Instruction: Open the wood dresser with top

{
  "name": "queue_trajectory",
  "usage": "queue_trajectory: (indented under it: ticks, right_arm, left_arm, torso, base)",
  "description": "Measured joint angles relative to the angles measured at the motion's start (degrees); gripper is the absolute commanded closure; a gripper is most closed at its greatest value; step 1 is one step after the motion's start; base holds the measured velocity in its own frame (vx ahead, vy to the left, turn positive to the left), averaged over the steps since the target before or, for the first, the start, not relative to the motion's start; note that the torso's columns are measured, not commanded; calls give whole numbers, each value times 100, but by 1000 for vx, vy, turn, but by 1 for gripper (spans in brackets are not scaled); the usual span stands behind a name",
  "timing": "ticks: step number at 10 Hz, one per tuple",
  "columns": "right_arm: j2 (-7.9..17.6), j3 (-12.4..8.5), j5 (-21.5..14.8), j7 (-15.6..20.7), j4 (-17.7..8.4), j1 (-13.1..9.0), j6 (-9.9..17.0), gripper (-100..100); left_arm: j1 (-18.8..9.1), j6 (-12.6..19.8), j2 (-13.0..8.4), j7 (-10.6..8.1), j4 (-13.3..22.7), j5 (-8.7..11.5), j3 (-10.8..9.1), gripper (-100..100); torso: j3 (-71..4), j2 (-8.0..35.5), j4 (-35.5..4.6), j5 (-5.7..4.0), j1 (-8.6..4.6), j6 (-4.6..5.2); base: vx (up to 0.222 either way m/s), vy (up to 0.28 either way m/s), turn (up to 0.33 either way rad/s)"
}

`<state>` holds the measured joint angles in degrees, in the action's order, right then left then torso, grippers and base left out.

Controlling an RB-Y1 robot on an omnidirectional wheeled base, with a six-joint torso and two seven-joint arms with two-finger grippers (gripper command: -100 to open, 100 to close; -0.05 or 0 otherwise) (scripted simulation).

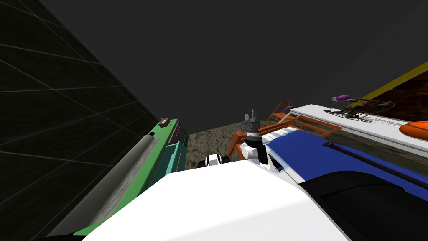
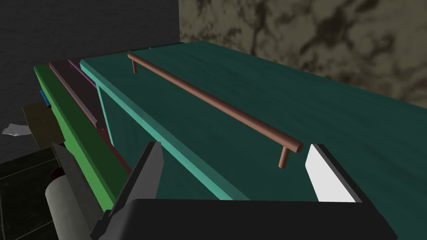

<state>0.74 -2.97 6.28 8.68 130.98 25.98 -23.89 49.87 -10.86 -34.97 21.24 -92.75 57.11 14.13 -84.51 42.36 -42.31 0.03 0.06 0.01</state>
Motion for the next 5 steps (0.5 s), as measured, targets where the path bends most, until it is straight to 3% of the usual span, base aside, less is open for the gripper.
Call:
queue_trajectory:
  ticks: [5]
  right_arm:
    - [0,0,0,0,0,0,0,0]
  left_arm:
    - [-2,0,1,-1,2,-1,0,0]
  torso:
    - [-6,-9,3,-3,-7,-1]
  base:
    - [0,0,0]
